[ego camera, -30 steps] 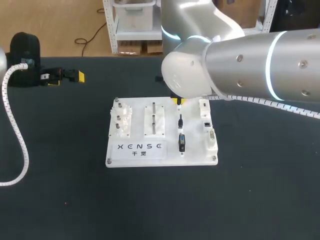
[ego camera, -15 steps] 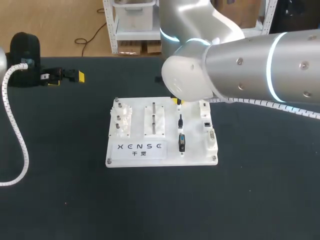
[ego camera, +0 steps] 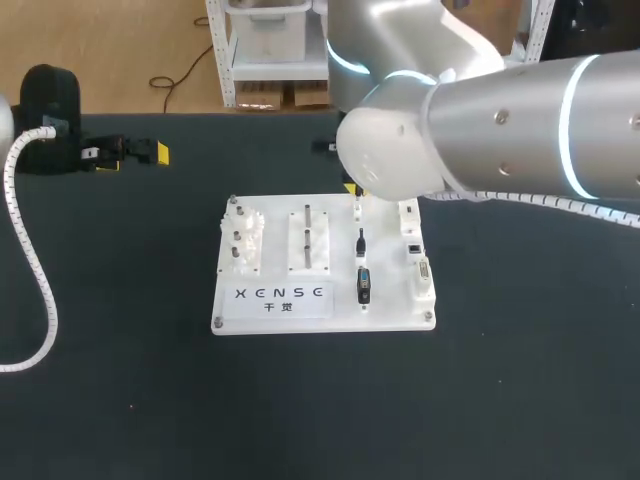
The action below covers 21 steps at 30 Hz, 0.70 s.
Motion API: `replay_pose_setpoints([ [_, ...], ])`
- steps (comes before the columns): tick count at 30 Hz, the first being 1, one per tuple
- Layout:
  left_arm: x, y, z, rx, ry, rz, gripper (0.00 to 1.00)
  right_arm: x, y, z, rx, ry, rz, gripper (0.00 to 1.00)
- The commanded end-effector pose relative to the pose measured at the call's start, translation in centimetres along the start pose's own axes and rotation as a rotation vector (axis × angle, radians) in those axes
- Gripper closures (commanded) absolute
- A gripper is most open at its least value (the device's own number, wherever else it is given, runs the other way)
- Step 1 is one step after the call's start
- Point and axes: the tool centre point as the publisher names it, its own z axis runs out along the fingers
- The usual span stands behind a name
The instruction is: Insert the USB connector, Ethernet cable, and multi-pin plug into their matching sockets one by one.
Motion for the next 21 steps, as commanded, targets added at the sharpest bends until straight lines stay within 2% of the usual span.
replay_pose_setpoints([
  [1,0.0,0.0,0.0,0.0,0.0,0.0,0.0,0.5,-0.7,-0.9,-0.009,-0.021,0.004,1.0],
  [21,0.0,0.0,0.0,0.0,0.0,0.0,0.0,1.4,-6.0,-0.6,0.042,-0.008,0.05,1.0],
])
